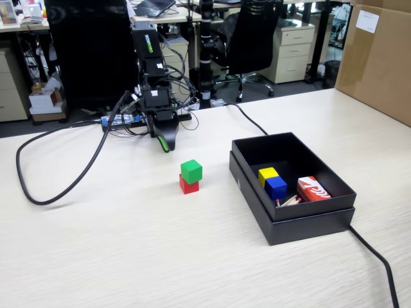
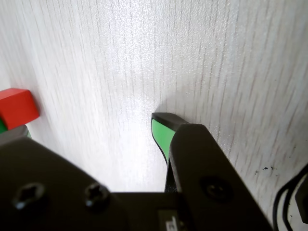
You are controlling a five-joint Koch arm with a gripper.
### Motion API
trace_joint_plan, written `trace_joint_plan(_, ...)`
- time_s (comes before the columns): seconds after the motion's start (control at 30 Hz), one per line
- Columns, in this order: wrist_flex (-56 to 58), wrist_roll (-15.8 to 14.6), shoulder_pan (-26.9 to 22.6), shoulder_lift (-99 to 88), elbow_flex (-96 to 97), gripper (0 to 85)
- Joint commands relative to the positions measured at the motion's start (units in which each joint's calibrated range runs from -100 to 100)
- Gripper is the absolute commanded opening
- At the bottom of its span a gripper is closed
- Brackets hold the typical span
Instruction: Put the green cube on top of the red cube
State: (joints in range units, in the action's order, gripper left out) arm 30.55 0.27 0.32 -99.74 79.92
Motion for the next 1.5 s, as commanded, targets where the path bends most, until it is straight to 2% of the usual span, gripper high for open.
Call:
trace_joint_plan(0.0, -1.8, 0.3, 0.0, -0.3, 3.2, 50.8)
trace_joint_plan(0.17, -7.1, 2.1, 0.1, -0.1, 8.3, 50.5)
trace_joint_plan(0.4, -7.8, 4.4, 0.2, 0.8, 8.8, 50.0)
trace_joint_plan(0.63, -8.0, 5.4, 0.1, 1.3, 8.9, 50.0)
trace_joint_plan(0.7, -8.1, 6.9, 0.7, 1.3, 9.3, 50.3)
trace_joint_plan(1.47, -8.2, 6.9, 1.2, 1.0, 9.5, 49.9)
